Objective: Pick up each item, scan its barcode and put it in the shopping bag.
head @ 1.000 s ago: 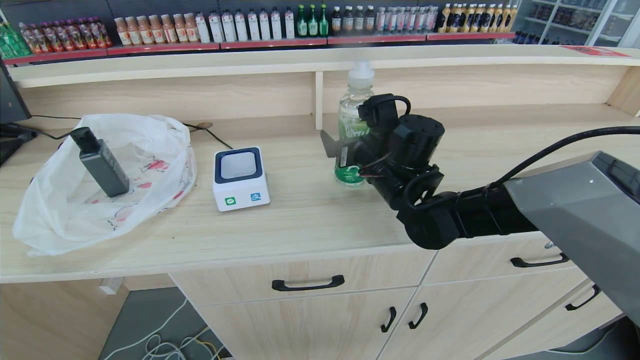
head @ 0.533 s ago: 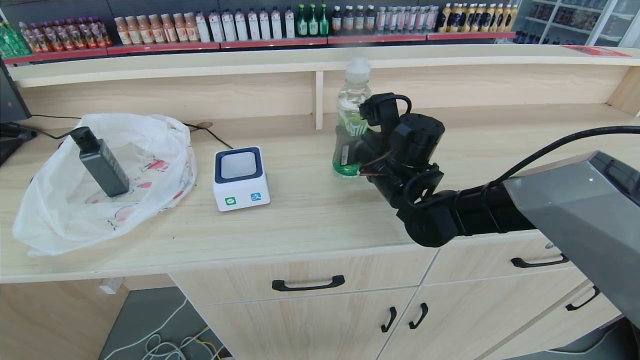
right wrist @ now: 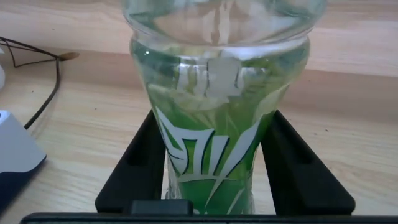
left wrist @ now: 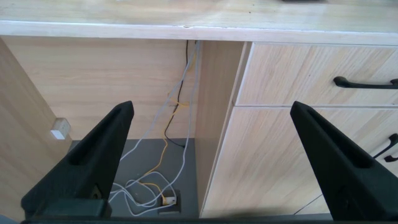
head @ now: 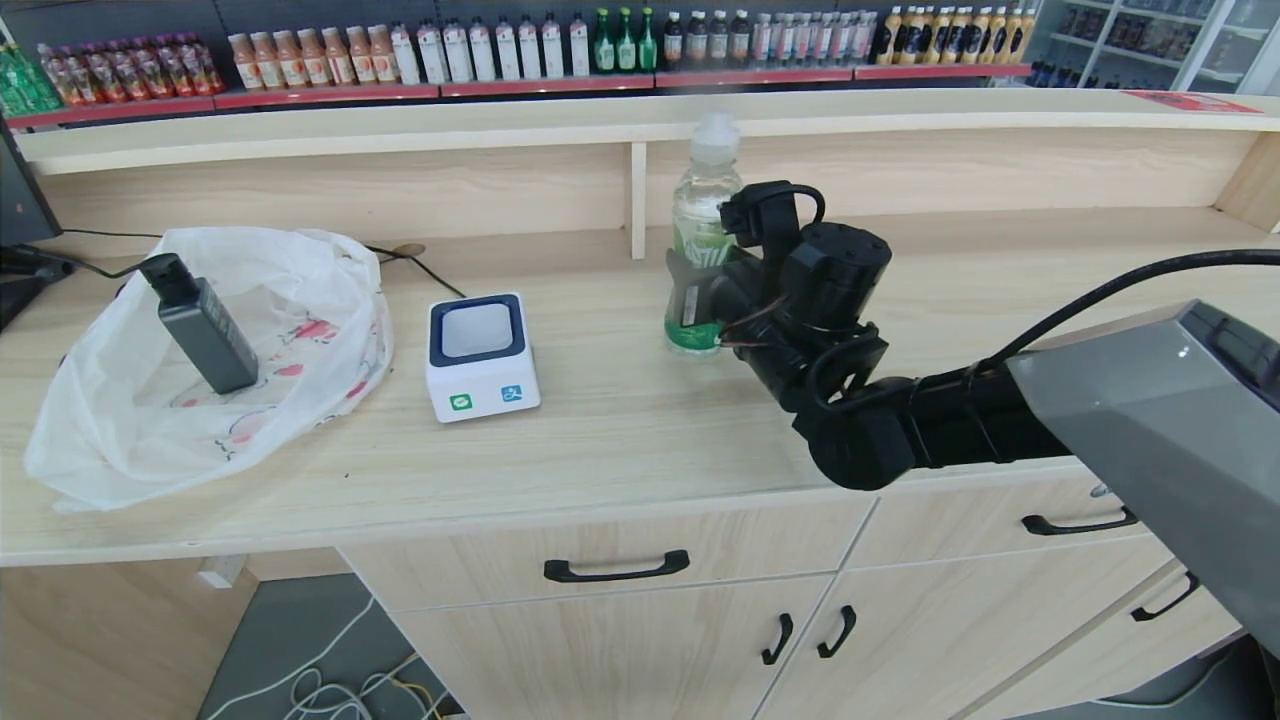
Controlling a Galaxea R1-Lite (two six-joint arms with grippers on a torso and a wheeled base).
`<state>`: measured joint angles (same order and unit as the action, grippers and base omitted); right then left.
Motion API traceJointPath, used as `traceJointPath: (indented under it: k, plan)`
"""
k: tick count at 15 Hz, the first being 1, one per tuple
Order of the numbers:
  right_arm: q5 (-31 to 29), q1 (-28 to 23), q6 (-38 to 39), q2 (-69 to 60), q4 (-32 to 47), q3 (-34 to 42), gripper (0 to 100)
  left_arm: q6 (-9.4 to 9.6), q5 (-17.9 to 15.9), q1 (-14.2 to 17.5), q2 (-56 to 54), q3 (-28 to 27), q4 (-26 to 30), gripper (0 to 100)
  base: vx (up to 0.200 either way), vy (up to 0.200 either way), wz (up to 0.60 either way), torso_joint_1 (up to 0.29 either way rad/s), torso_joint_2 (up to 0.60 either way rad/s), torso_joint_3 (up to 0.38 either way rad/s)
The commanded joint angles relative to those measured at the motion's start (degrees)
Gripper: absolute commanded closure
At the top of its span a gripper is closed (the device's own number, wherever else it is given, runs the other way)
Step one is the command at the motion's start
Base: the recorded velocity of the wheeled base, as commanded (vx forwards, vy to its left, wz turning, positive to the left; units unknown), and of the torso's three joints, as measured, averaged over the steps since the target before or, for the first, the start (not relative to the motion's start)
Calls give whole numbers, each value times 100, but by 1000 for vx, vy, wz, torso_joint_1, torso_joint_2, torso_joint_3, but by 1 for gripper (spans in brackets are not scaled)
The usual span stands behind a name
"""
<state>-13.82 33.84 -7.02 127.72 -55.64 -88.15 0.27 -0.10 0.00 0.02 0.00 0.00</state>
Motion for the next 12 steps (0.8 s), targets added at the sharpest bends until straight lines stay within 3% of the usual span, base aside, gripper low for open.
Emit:
traceJointPath:
  k: [1, 12]
  plan:
    - [3, 8, -1, -54, -8, -141, 100, 0, 1, 0, 6, 0, 0, 0, 0, 0, 0, 0, 0, 0]
    - [-6, -53, -1, -406, 0, -308, 100, 0, 1, 0, 6, 0, 0, 0, 0, 0, 0, 0, 0, 0]
